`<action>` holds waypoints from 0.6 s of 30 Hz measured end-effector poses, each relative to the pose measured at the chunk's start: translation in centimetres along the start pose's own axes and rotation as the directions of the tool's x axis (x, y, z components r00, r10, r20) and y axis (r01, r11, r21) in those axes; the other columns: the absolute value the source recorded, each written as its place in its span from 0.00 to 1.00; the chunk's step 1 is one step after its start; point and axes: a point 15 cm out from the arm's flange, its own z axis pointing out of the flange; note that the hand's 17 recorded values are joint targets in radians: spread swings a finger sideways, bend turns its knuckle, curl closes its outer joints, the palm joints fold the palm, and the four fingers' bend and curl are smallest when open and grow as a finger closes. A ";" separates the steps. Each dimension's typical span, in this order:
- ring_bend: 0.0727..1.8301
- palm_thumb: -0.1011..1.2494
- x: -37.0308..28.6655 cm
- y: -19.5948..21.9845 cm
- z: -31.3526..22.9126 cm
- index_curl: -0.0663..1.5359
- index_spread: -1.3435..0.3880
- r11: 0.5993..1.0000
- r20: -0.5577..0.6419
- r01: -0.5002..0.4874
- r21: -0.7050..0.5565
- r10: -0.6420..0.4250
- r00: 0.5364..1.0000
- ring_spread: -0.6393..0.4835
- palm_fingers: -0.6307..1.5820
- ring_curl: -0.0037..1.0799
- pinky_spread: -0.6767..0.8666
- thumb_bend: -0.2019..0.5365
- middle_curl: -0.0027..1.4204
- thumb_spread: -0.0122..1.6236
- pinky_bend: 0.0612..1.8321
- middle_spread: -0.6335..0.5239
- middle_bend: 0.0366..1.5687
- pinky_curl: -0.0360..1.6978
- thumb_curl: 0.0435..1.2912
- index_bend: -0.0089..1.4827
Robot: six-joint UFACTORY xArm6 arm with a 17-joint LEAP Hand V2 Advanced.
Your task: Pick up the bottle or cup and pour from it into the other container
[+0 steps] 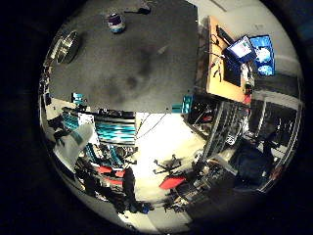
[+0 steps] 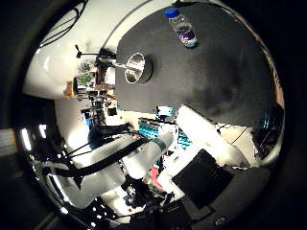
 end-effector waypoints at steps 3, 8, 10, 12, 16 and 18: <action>0.18 0.61 -0.5 -0.2 0.2 0.25 0.58 1.000 0.023 -0.005 0.004 0.005 1.000 0.74 0.42 0.20 0.70 0.25 0.26 0.70 0.39 0.56 0.11 0.02 0.28 0.12; 0.18 0.61 -2.1 -1.9 0.1 0.24 0.59 0.998 0.086 -0.007 0.067 0.002 0.996 0.74 0.42 0.20 0.70 0.25 0.26 0.70 0.40 0.56 0.11 0.02 0.28 0.12; 0.19 0.60 -3.1 -3.2 -0.1 0.23 0.60 0.993 0.132 -0.014 0.117 -0.002 0.991 0.74 0.41 0.20 0.70 0.25 0.26 0.70 0.41 0.57 0.12 0.02 0.27 0.11; 0.20 0.59 -3.7 -4.2 -0.4 0.23 0.61 0.985 0.178 -0.032 0.171 0.001 0.984 0.74 0.41 0.21 0.71 0.24 0.26 0.70 0.42 0.58 0.12 0.02 0.27 0.11; 0.22 0.57 -4.2 -5.8 -1.2 0.22 0.63 0.954 0.284 -0.096 0.284 0.012 0.959 0.74 0.40 0.21 0.71 0.24 0.26 0.70 0.45 0.58 0.14 0.02 0.27 0.10; 0.23 0.53 -3.7 -6.1 -1.5 0.21 0.63 0.934 0.329 -0.141 0.328 0.027 0.944 0.74 0.38 0.22 0.71 0.22 0.26 0.68 0.46 0.60 0.14 0.02 0.25 0.10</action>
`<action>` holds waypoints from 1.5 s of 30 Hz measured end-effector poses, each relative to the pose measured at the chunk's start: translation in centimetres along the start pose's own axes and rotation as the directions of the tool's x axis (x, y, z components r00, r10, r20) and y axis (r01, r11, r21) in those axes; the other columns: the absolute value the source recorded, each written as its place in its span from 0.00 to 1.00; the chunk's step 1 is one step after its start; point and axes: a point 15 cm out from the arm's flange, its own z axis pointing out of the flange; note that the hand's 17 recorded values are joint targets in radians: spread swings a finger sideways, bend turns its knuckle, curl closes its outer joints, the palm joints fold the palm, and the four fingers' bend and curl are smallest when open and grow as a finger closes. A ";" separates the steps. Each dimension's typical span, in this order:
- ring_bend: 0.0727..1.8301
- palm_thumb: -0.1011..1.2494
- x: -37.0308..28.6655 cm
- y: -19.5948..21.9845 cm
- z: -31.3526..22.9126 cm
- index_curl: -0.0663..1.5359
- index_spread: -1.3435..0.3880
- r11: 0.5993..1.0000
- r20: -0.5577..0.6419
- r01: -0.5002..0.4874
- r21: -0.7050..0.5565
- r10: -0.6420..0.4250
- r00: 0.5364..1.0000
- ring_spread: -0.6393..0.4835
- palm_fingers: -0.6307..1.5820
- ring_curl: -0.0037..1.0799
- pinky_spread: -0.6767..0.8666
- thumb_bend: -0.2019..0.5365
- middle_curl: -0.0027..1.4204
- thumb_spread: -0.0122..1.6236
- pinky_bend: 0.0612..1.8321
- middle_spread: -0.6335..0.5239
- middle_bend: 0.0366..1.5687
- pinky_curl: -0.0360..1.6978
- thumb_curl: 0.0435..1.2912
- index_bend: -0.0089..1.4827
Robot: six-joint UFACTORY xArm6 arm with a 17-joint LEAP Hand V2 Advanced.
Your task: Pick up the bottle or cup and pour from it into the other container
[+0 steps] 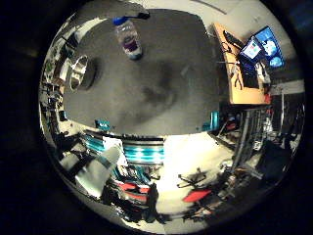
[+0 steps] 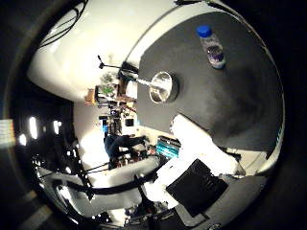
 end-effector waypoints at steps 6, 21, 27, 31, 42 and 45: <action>0.25 0.44 1.7 -0.7 0.3 0.20 0.64 0.993 0.090 -0.076 0.090 0.068 0.994 0.74 0.34 0.22 0.72 0.23 0.26 0.66 0.50 0.64 0.14 0.02 0.22 0.11; 0.28 0.44 7.3 -4.5 3.4 0.21 0.66 0.911 0.375 -0.259 0.321 0.129 0.918 0.75 0.32 0.22 0.71 0.24 0.26 0.66 0.51 0.66 0.16 0.02 0.21 0.11; 0.28 0.45 9.5 -5.6 4.7 0.21 0.66 0.881 0.424 -0.297 0.369 0.125 0.897 0.74 0.32 0.22 0.71 0.24 0.26 0.67 0.50 0.65 0.17 0.02 0.21 0.11; 0.28 0.46 10.6 -5.8 7.0 0.21 0.67 0.850 0.483 -0.351 0.394 0.133 0.865 0.74 0.32 0.22 0.71 0.25 0.26 0.68 0.49 0.65 0.18 0.02 0.22 0.11; 0.28 0.48 14.1 -5.6 11.7 0.22 0.67 0.816 0.551 -0.433 0.381 0.176 0.816 0.73 0.33 0.22 0.71 0.24 0.25 0.68 0.48 0.64 0.18 0.02 0.22 0.11; 0.28 0.48 14.4 -5.7 13.1 0.22 0.67 0.820 0.558 -0.442 0.364 0.187 0.808 0.73 0.33 0.22 0.71 0.24 0.25 0.68 0.48 0.64 0.18 0.02 0.22 0.11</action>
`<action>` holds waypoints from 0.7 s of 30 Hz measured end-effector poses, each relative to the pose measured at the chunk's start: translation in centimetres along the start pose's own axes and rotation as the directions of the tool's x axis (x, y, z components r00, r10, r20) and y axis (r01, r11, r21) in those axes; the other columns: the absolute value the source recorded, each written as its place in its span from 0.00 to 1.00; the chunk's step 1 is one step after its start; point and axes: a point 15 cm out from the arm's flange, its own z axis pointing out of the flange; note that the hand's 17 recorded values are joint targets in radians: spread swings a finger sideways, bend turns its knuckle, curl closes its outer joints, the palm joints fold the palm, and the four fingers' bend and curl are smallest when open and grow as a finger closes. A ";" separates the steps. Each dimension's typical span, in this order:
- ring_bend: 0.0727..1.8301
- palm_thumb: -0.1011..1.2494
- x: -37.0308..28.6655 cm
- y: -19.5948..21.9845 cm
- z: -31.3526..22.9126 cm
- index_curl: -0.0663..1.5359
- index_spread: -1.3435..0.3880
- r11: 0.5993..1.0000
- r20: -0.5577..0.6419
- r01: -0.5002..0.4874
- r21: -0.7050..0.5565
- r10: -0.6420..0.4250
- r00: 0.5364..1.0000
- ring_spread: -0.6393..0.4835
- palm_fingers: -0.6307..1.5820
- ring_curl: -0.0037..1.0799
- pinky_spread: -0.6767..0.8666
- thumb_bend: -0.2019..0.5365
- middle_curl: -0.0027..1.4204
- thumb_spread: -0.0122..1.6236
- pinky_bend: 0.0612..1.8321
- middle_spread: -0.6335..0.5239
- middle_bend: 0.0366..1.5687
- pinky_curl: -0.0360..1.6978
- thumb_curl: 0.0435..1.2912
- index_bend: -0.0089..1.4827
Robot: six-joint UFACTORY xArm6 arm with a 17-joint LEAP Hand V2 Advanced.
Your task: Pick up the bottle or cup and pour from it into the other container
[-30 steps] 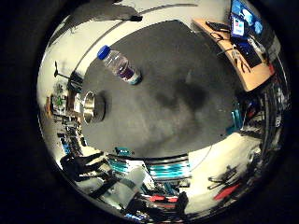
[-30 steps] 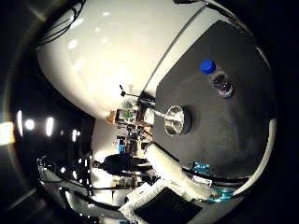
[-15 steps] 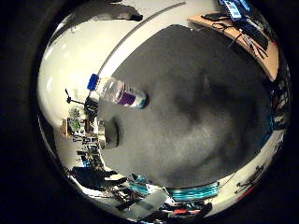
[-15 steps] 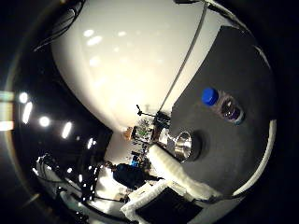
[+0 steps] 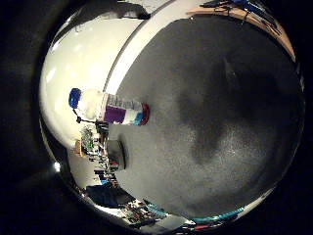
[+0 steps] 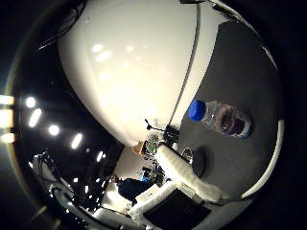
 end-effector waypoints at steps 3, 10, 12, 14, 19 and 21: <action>0.28 0.48 0.5 0.3 1.1 0.22 0.67 1.000 0.007 -0.009 -0.019 0.009 1.000 0.73 0.33 0.22 0.71 0.24 0.25 0.68 0.48 0.64 0.18 0.02 0.22 0.11; 0.28 0.48 1.0 0.6 3.4 0.22 0.67 0.999 0.006 0.003 -0.050 -0.003 1.000 0.73 0.33 0.22 0.71 0.24 0.25 0.68 0.46 0.64 0.18 0.02 0.22 0.11; 0.28 0.48 1.0 0.6 4.3 0.22 0.67 0.998 0.000 0.012 -0.061 -0.012 1.000 0.74 0.33 0.22 0.71 0.24 0.25 0.68 0.46 0.64 0.18 0.02 0.22 0.11; 0.28 0.48 0.9 0.7 5.3 0.22 0.67 0.997 0.001 0.023 -0.076 -0.023 1.000 0.74 0.34 0.22 0.71 0.24 0.25 0.68 0.46 0.64 0.18 0.02 0.22 0.11; 0.28 0.48 0.7 1.0 7.1 0.22 0.67 0.994 0.001 0.031 -0.104 -0.032 1.000 0.74 0.34 0.21 0.72 0.24 0.25 0.68 0.45 0.64 0.17 0.02 0.22 0.11; 0.27 0.48 0.8 1.0 7.5 0.22 0.67 0.994 -0.004 0.033 -0.107 -0.034 0.999 0.74 0.34 0.21 0.72 0.24 0.25 0.68 0.45 0.64 0.17 0.02 0.22 0.11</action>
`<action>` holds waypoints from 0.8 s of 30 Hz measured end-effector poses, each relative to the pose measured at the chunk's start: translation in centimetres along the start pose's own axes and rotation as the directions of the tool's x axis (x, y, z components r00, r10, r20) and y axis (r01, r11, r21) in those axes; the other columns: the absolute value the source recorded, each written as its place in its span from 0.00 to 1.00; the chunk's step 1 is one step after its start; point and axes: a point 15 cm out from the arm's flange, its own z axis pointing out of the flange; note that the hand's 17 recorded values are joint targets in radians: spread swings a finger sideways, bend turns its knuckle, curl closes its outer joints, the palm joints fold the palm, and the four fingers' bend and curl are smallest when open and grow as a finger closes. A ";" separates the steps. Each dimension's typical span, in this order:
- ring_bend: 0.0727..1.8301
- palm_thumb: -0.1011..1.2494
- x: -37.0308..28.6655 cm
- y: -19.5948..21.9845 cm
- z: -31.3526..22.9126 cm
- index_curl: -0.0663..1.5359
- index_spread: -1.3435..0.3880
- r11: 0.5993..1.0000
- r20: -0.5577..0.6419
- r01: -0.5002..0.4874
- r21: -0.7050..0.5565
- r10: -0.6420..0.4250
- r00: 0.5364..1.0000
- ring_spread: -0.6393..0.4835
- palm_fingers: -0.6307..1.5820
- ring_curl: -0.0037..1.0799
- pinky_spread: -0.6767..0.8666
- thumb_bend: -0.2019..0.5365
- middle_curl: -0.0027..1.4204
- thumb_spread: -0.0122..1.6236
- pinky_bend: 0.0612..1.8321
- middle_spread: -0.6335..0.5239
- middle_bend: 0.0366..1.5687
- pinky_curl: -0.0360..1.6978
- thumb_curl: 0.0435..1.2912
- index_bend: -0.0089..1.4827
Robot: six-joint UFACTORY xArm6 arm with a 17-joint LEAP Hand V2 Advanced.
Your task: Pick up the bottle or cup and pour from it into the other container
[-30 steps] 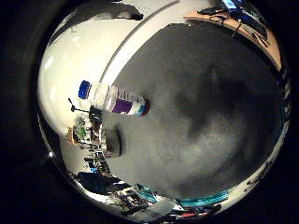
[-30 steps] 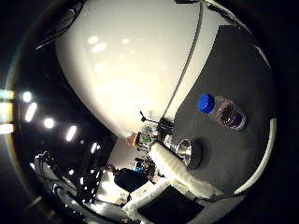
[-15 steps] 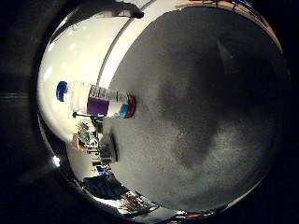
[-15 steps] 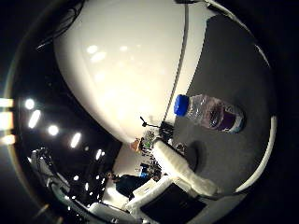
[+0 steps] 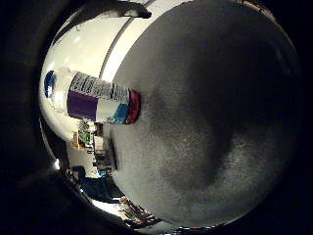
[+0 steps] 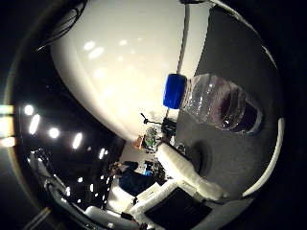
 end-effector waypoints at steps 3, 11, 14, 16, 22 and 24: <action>0.27 0.48 -0.1 0.1 1.1 0.22 0.68 1.000 0.002 0.001 -0.016 -0.001 1.000 0.74 0.34 0.21 0.73 0.24 0.25 0.68 0.45 0.63 0.17 0.02 0.22 0.11; 0.29 0.47 -0.4 0.3 3.2 0.23 0.69 0.999 -0.002 0.013 -0.040 -0.013 1.000 0.73 0.38 0.21 0.70 0.24 0.26 0.68 0.44 0.61 0.19 0.02 0.22 0.12; 0.31 0.47 -1.0 0.2 4.2 0.23 0.68 0.999 0.010 0.023 -0.046 -0.022 1.000 0.72 0.40 0.22 0.69 0.24 0.26 0.68 0.45 0.59 0.19 0.02 0.23 0.12; 0.33 0.47 -1.5 0.3 4.9 0.23 0.69 0.998 0.014 0.030 -0.058 -0.029 0.999 0.70 0.43 0.22 0.68 0.24 0.26 0.68 0.46 0.58 0.20 0.02 0.23 0.12; 0.44 0.52 -2.6 0.7 6.6 0.24 0.67 0.995 0.028 0.046 -0.093 -0.044 0.999 0.59 0.58 0.25 0.60 0.25 0.31 0.67 0.46 0.51 0.35 0.01 0.23 0.14; 0.48 0.52 -2.9 1.1 7.3 0.26 0.66 0.993 0.039 0.044 -0.109 -0.040 0.998 0.54 0.61 0.27 0.54 0.24 0.33 0.67 0.48 0.49 0.38 0.01 0.23 0.14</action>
